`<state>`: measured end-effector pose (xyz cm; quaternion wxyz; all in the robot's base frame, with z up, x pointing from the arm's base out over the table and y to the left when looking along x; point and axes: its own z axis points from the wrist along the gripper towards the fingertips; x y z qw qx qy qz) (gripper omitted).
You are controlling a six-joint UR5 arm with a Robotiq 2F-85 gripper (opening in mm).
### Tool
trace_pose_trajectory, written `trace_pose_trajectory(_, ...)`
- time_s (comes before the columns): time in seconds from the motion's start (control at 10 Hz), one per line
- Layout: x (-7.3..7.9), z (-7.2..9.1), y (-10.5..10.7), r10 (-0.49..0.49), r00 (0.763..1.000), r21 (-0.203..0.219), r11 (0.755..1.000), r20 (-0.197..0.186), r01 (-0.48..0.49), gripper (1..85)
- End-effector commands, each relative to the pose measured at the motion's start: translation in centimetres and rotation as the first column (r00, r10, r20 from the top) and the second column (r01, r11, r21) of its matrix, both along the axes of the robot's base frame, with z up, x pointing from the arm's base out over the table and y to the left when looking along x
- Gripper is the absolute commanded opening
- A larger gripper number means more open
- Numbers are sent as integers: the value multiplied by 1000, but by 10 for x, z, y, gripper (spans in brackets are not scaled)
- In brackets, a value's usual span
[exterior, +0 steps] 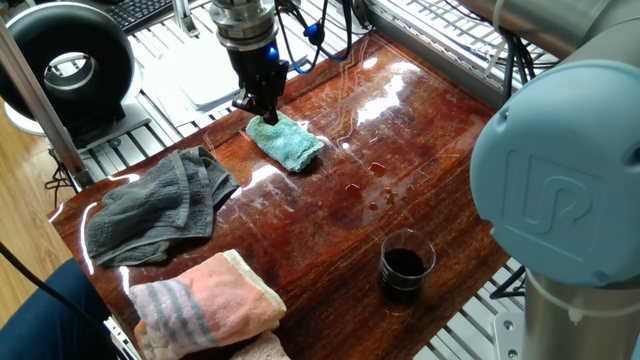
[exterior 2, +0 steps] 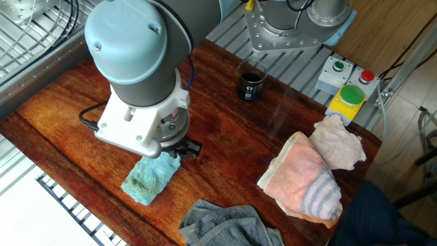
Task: Clean the table with a cloth
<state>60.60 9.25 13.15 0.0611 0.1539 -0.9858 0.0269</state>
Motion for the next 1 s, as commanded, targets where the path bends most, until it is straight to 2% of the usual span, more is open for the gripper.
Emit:
trace_pose_trajectory(0.0, 0, 0, 4, -6, 1000, 14, 1000, -1, 6, 13)
trace_pose_trajectory(0.9, 0, 1, 5, -12, 1000, 19, 1000, 0, 12, 13)
